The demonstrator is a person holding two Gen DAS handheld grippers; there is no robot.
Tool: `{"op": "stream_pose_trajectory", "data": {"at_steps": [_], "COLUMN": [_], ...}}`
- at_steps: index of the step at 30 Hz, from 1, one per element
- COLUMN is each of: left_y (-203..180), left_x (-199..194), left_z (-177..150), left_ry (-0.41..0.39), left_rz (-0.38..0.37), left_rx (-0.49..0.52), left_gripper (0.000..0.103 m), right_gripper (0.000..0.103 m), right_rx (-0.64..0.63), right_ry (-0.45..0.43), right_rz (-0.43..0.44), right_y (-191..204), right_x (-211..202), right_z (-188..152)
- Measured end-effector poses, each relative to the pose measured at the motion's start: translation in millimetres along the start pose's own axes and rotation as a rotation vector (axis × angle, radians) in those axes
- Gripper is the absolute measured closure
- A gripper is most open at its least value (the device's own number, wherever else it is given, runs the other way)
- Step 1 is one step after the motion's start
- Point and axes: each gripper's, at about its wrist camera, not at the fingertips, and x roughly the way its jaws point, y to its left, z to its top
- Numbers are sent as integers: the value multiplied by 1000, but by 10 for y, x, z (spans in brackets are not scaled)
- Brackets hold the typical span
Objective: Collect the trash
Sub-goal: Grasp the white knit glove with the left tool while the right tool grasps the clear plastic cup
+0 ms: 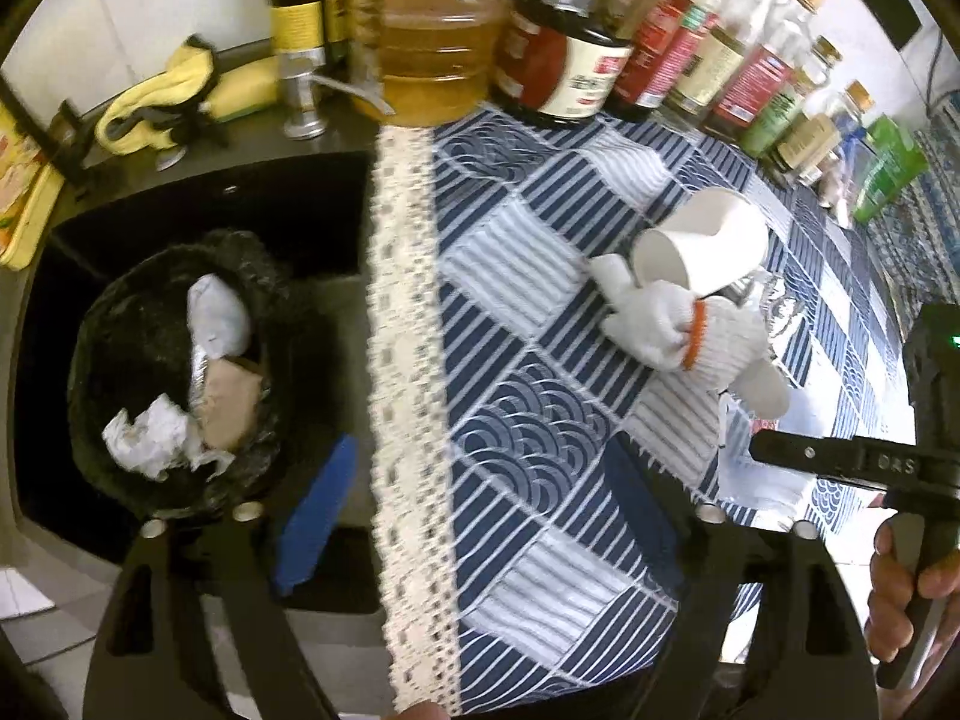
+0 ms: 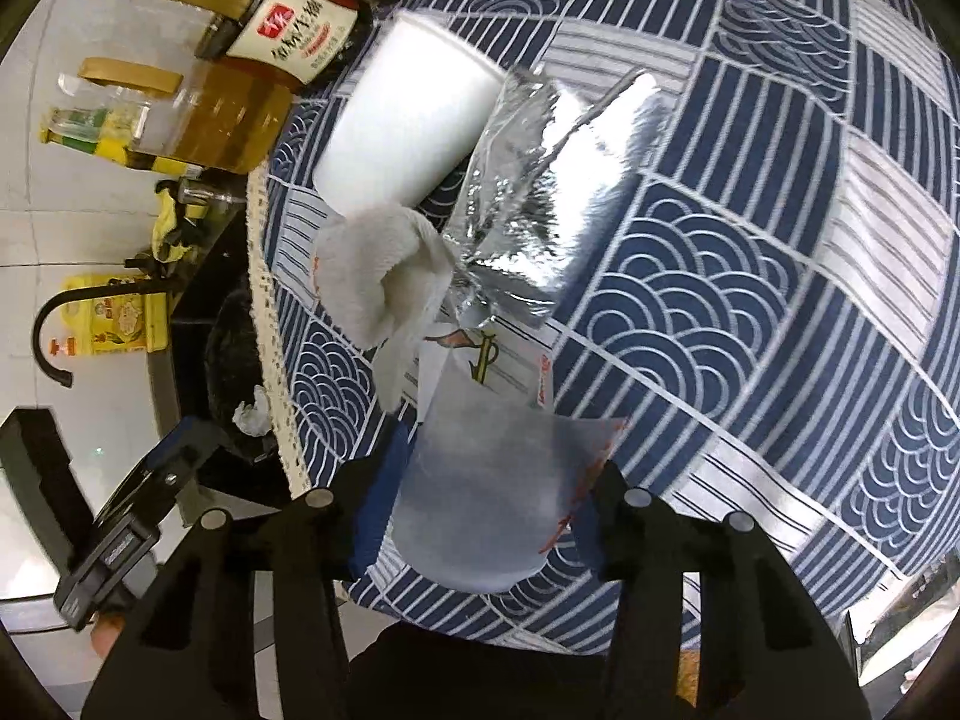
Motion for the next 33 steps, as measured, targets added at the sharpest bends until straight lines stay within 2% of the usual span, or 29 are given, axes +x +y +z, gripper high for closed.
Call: {"op": "stream_pose_trajectory", "data": {"at_steps": [12, 17, 28, 31, 33], "left_y": [-774, -1004, -1250, -1265, -1258], "left_x": [379, 603, 866, 939, 961], "left_z": [243, 366, 494, 522, 533], "left_ry": [43, 61, 74, 74, 73], "left_rz": [-66, -49, -17, -5, -9], "left_rx": [141, 175, 173, 167, 155], "left_gripper": [19, 19, 19, 23, 34], "right_gripper": [53, 53, 53, 53, 53], "right_rx": [98, 117, 96, 83, 78], "right_ry": [-81, -95, -102, -97, -94], "right_rz": [34, 38, 43, 39, 38], "right_y": [-529, -729, -955, -978, -998], "right_x": [-534, -713, -944, -972, -987], "right_z": [-158, -150, 28, 73, 93]}}
